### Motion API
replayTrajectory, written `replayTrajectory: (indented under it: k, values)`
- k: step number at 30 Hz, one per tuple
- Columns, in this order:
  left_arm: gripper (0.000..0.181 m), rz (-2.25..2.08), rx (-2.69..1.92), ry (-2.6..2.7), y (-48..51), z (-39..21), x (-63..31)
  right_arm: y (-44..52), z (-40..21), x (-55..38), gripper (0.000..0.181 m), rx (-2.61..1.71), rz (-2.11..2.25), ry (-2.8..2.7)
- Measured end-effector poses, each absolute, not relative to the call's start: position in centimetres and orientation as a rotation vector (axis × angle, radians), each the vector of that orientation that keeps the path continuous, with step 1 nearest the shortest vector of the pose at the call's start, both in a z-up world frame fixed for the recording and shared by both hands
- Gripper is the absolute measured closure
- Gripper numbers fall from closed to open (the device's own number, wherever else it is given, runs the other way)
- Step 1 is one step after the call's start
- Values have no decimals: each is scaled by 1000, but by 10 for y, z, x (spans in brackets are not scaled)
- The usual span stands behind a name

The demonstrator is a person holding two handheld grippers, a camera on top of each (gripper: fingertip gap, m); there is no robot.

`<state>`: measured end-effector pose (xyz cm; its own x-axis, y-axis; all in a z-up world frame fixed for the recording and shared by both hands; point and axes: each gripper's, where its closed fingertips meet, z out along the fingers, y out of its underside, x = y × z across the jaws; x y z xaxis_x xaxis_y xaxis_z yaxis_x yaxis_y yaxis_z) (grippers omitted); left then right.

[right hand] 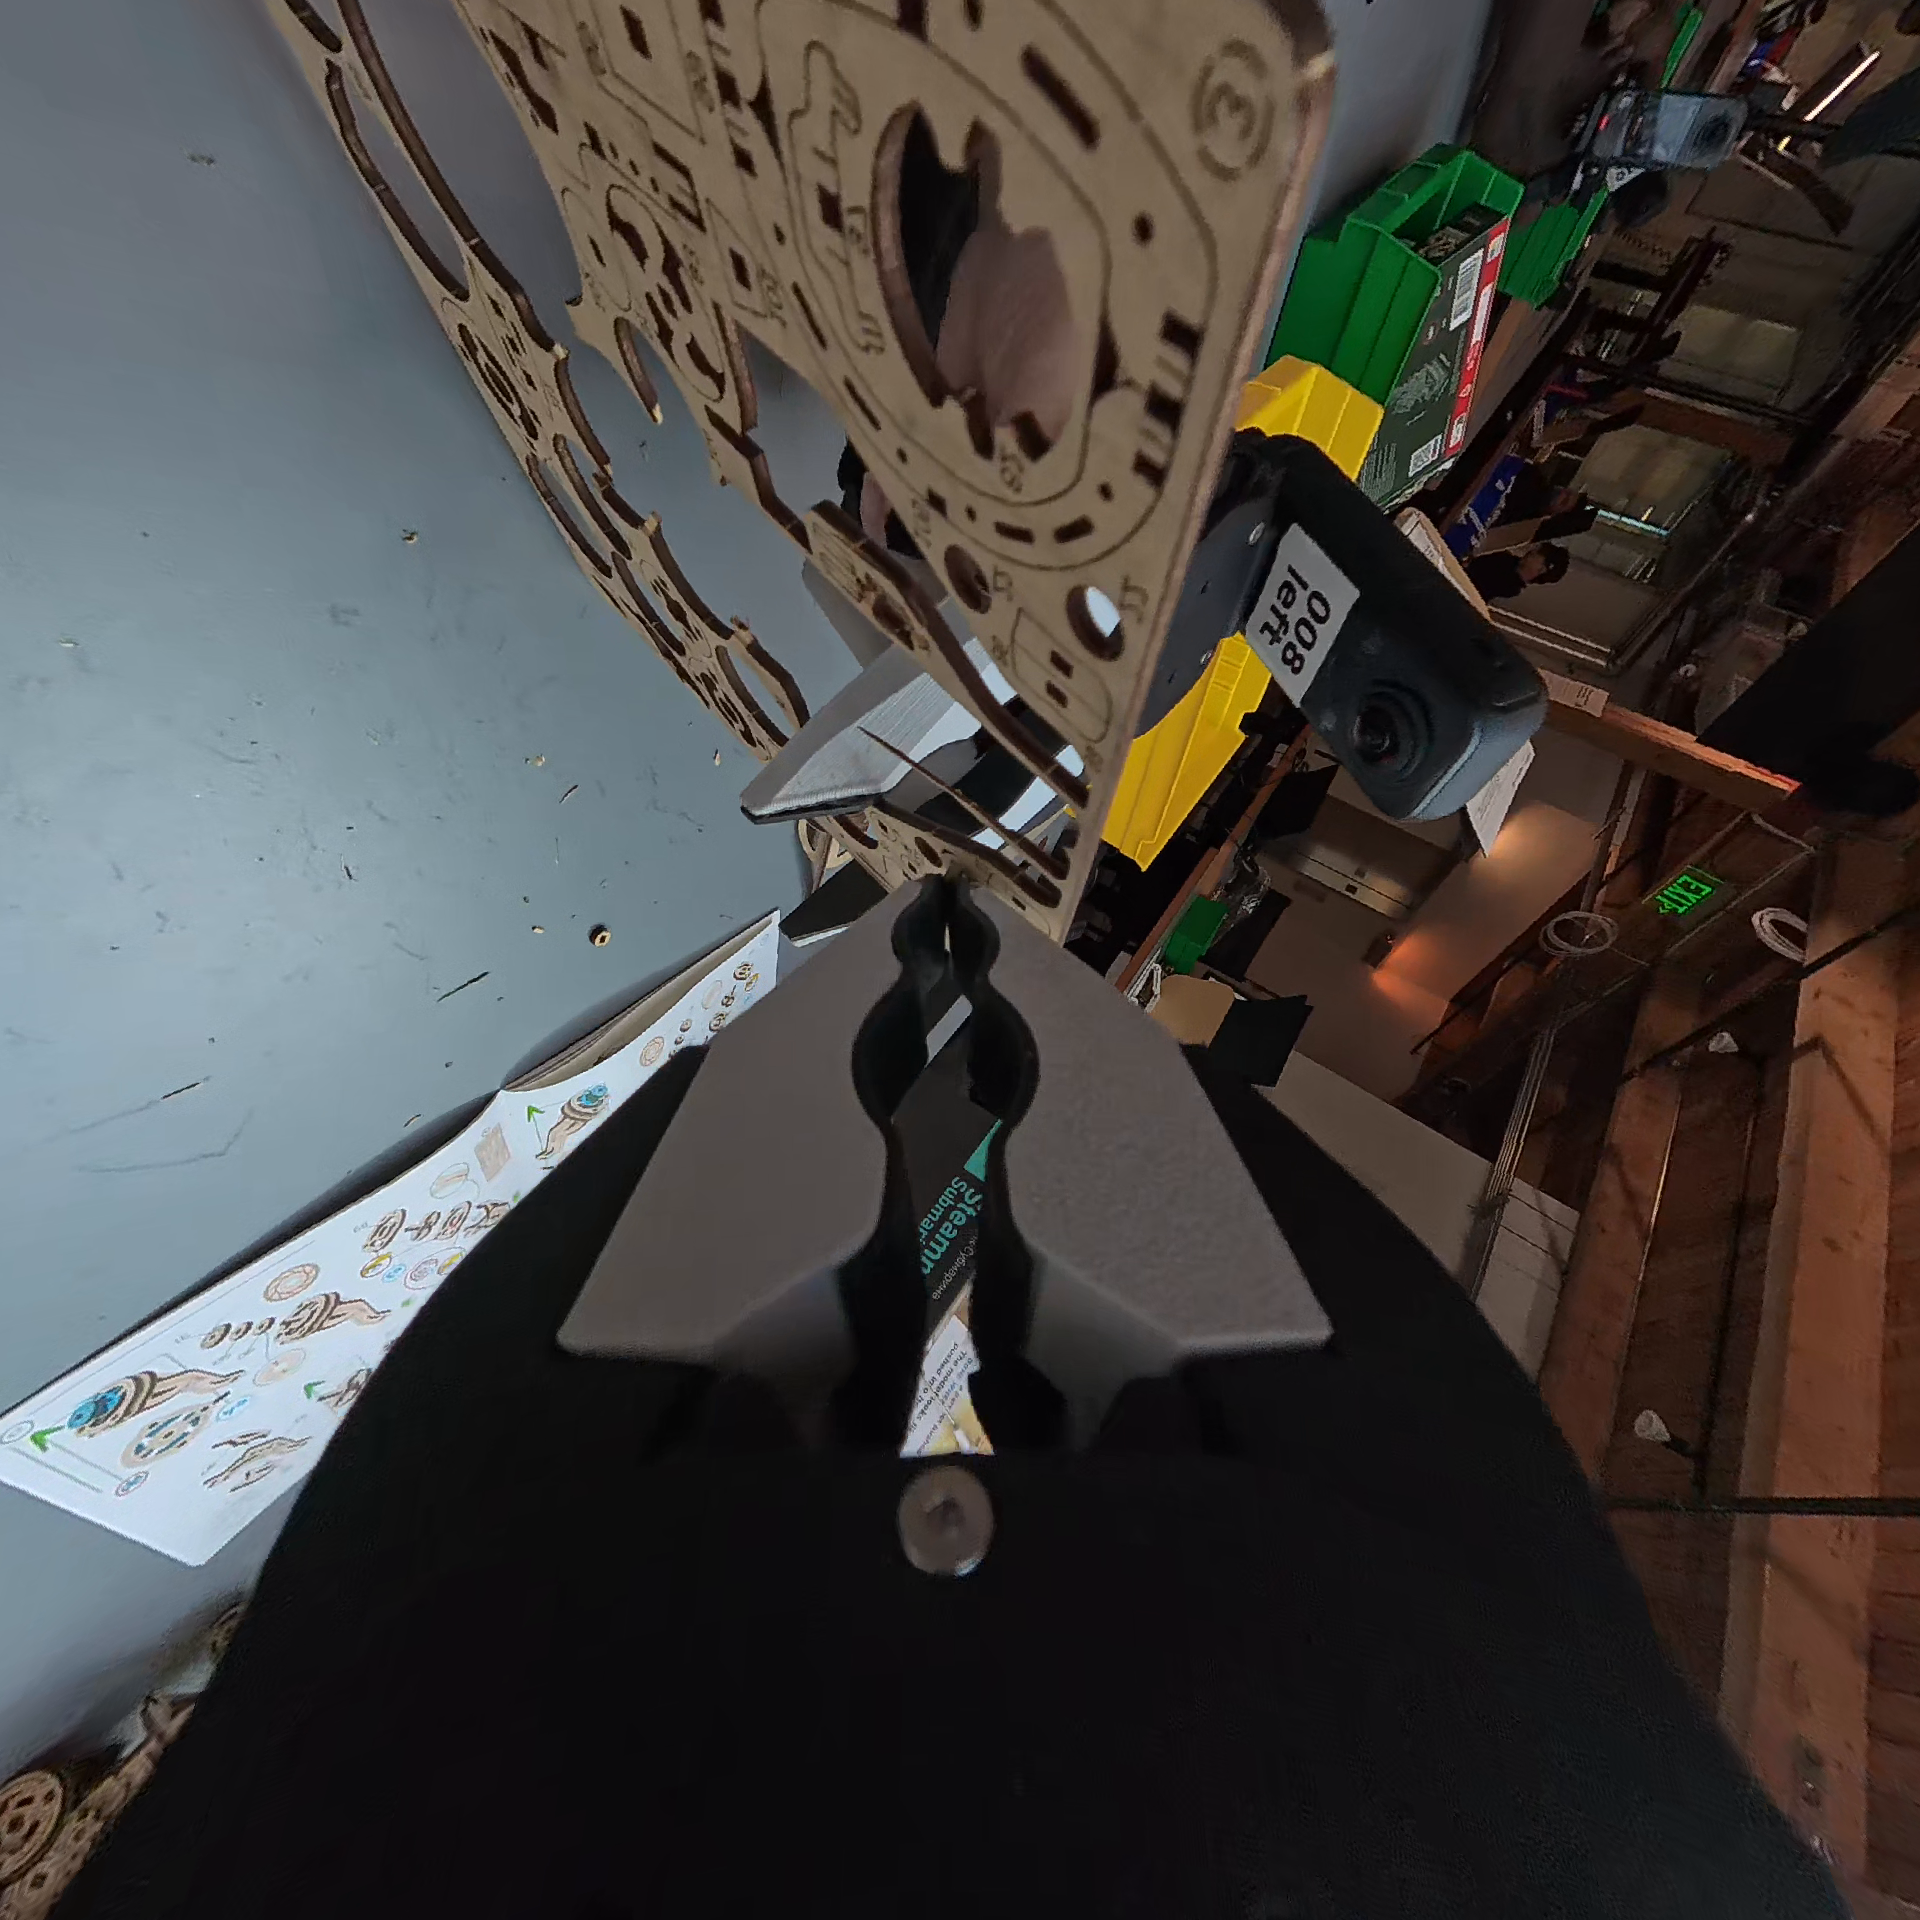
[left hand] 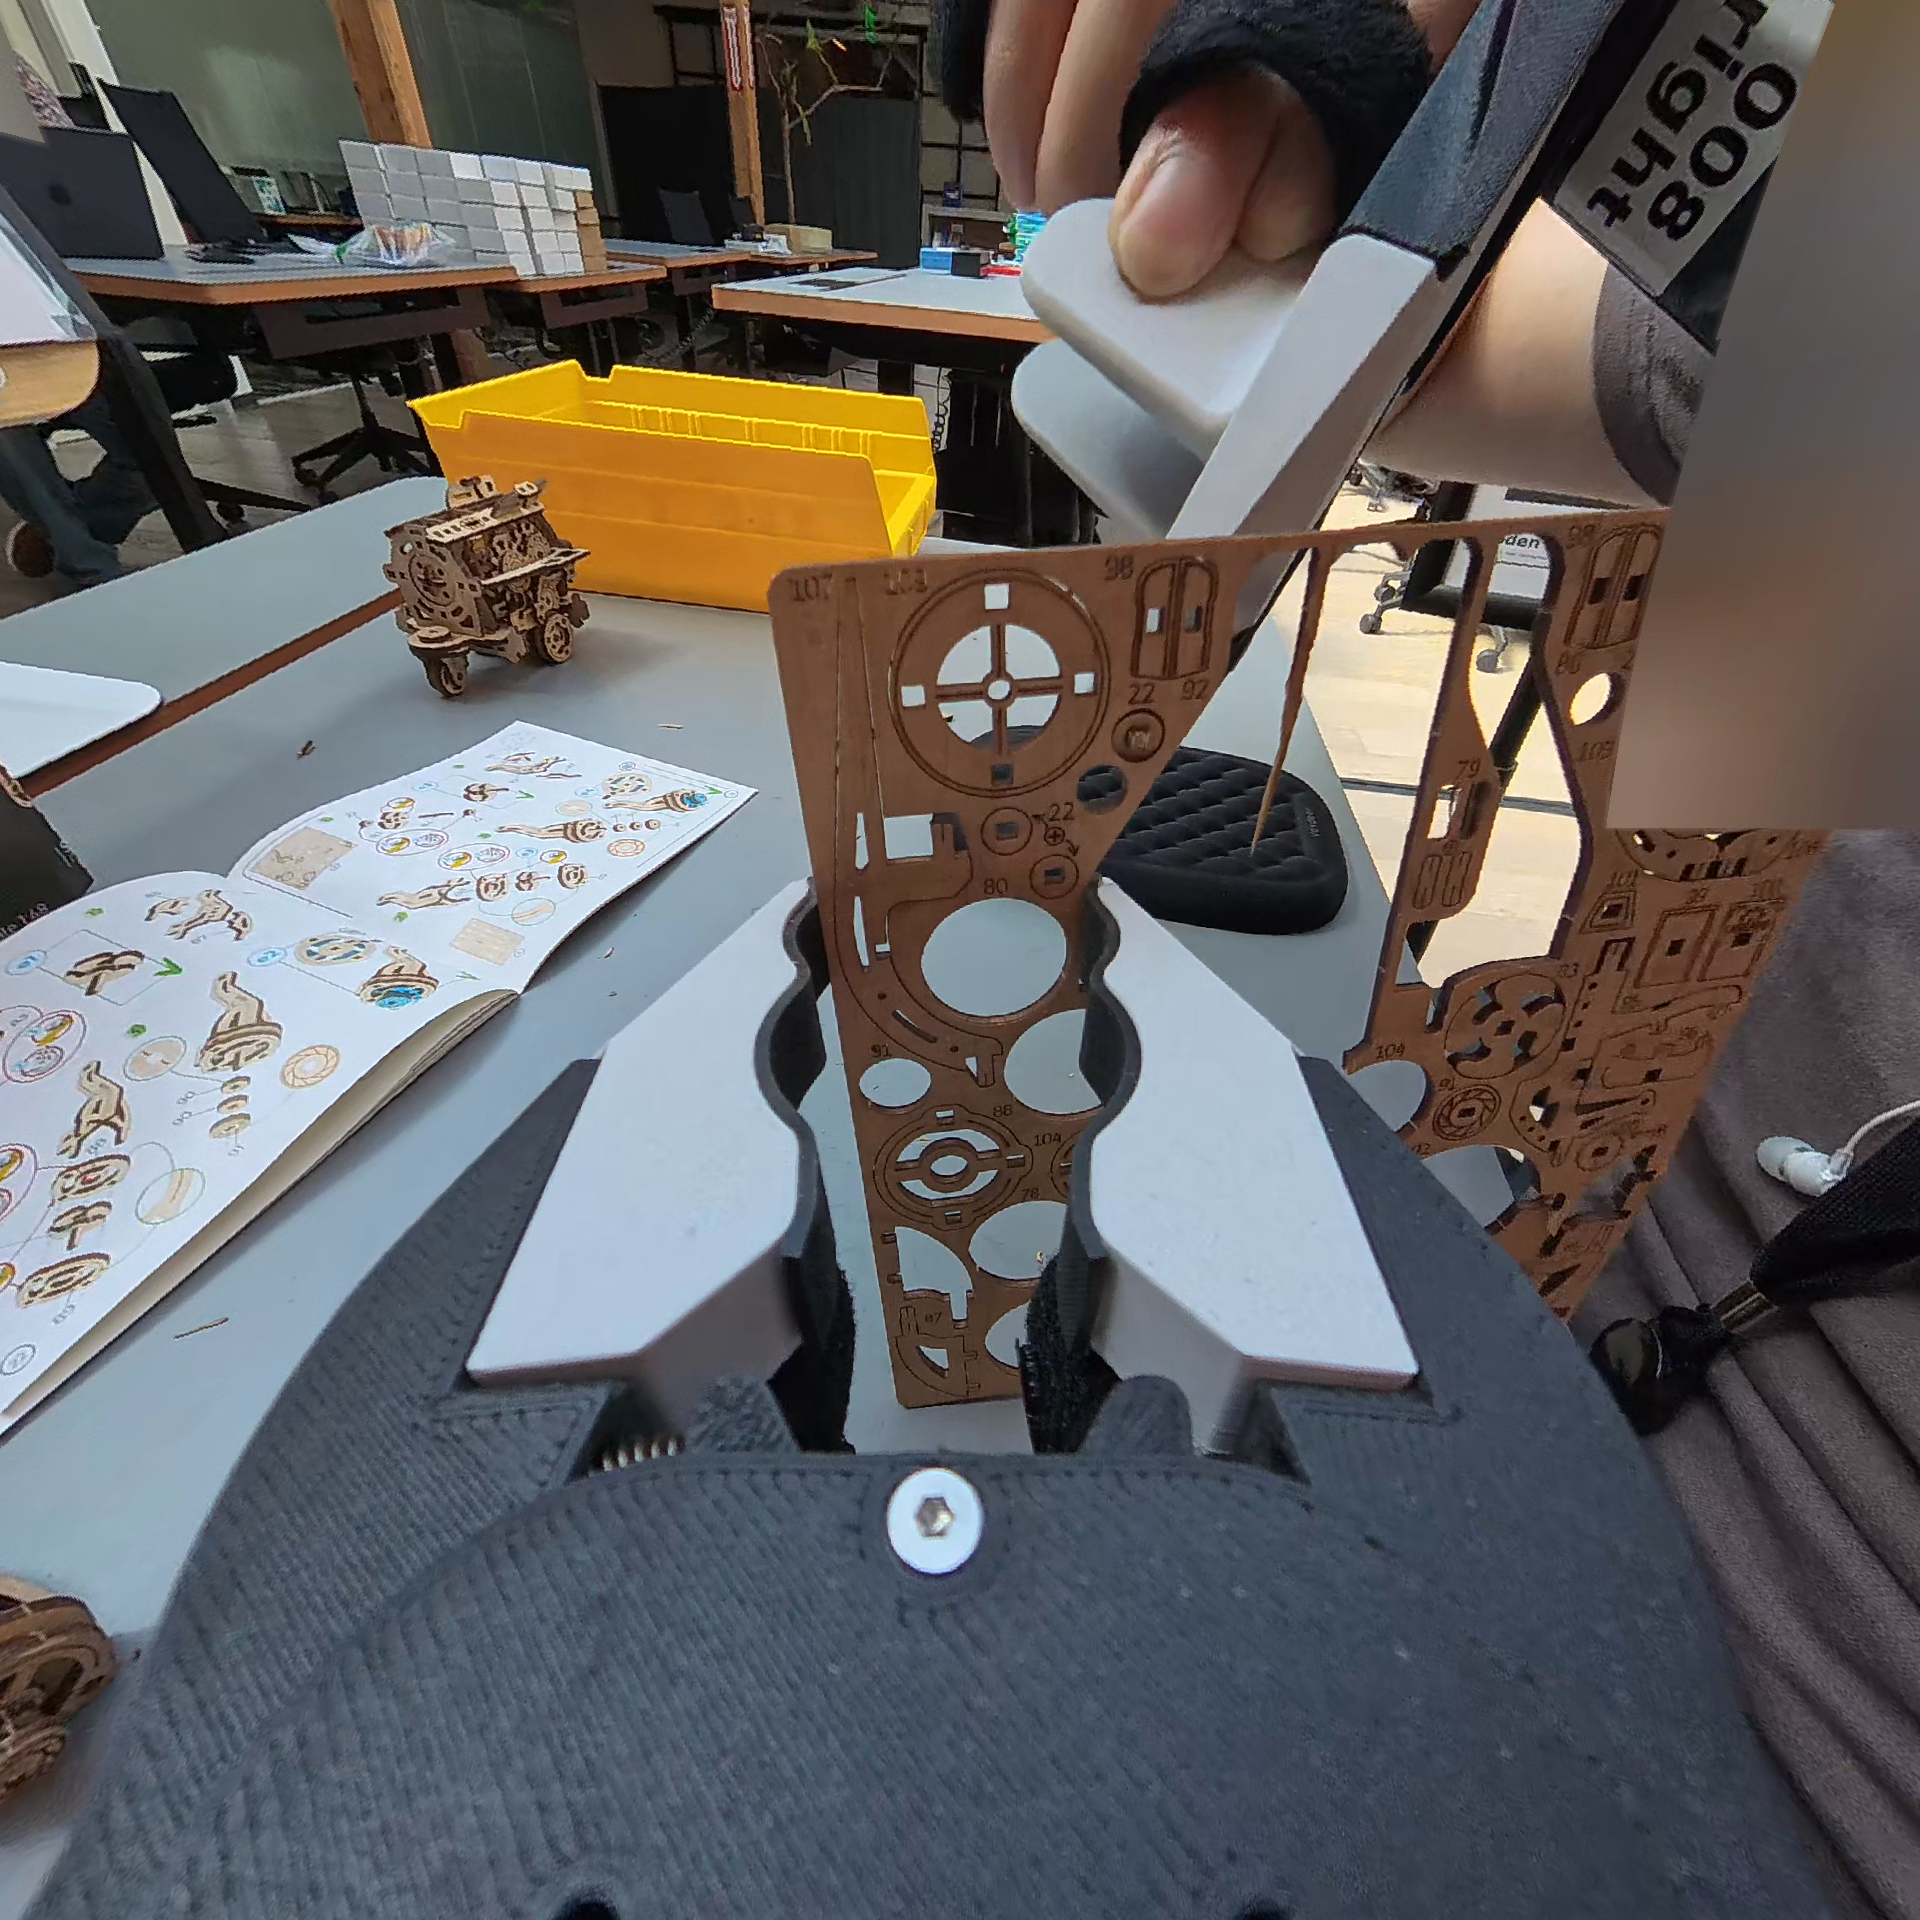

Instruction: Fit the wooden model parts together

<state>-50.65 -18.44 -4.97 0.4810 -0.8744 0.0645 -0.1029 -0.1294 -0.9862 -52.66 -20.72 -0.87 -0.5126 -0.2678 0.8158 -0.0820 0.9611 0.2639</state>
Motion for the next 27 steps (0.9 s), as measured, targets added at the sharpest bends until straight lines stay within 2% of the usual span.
replayTrajectory:
  k: [8,27]
  values:
    - [134,-821,-1578,881,-184,-50,-506,-208,-10,-525,181,324,-262,-2123]
    - [134,-958,-1555,788,-182,-47,-515,-204,-9,-533,177,-116,62,-1868]
